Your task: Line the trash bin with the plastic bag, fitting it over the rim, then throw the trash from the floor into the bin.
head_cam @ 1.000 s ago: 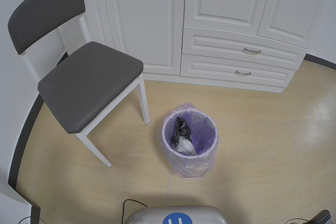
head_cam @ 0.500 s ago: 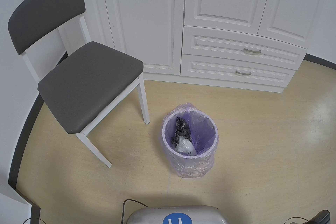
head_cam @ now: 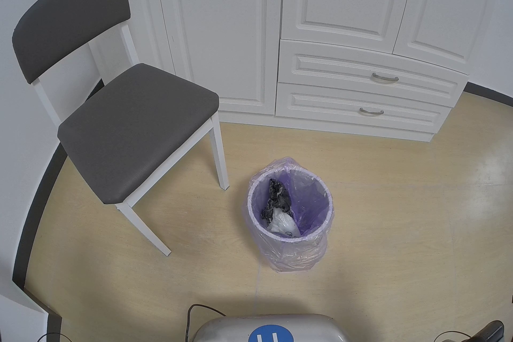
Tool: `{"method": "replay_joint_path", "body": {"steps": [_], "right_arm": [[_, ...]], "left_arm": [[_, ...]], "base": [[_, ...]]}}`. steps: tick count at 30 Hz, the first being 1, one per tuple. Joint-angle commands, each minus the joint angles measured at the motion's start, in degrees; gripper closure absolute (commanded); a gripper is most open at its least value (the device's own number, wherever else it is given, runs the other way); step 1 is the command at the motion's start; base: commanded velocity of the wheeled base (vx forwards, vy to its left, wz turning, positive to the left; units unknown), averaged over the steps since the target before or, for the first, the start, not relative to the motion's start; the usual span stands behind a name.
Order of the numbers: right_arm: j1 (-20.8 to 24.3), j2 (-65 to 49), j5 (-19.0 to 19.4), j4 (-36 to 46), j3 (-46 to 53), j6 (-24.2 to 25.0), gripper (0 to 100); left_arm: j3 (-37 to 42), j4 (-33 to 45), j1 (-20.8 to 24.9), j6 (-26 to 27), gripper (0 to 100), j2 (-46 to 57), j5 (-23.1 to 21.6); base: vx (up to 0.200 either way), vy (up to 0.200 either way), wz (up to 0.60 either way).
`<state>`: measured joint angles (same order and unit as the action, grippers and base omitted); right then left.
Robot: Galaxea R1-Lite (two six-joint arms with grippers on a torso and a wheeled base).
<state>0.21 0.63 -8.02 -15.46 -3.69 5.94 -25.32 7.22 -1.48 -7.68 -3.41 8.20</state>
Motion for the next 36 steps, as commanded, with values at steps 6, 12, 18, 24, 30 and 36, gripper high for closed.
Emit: {"method": "replay_joint_path", "body": {"steps": [6, 12, 18, 24, 30, 36], "right_arm": [[-0.03, -0.63, 2.92, -0.89, -0.44, -0.66, 0], [-0.03, -0.63, 3.1, -7.57, 1.67, -0.75, 0], [-0.03, -0.63, 3.1, -12.49, 3.69, -1.1, 0], [-0.03, -0.63, 3.1, -12.14, 3.69, -1.1, 0], [-0.03, -0.63, 3.1, -9.33, 3.69, -1.19, 0], [-0.03, -0.63, 3.19, -1.15, 3.69, -4.53, 0]], "left_arm": [[-0.08, 3.24, 1.48, 0.47, 0, 3.41, -1.0], [0.45, 2.01, 1.48, 4.52, 0, 3.41, -0.82], [4.58, -5.11, 1.48, 4.87, 0, 3.41, -0.82], [11.78, -13.63, 1.48, 7.5, 0, 3.41, -1.0], [23.12, -25.06, 1.48, 9.53, 0, 3.41, -1.52], [25.32, -25.85, 1.48, 8.03, 0, 3.41, -1.44]], "base": [[0.0, 0.0, 0.0], [0.0, 0.0, 0.0], [0.0, 0.0, 0.0], [0.0, 0.0, 0.0], [0.0, 0.0, 0.0], [0.0, 0.0, 0.0]]}}
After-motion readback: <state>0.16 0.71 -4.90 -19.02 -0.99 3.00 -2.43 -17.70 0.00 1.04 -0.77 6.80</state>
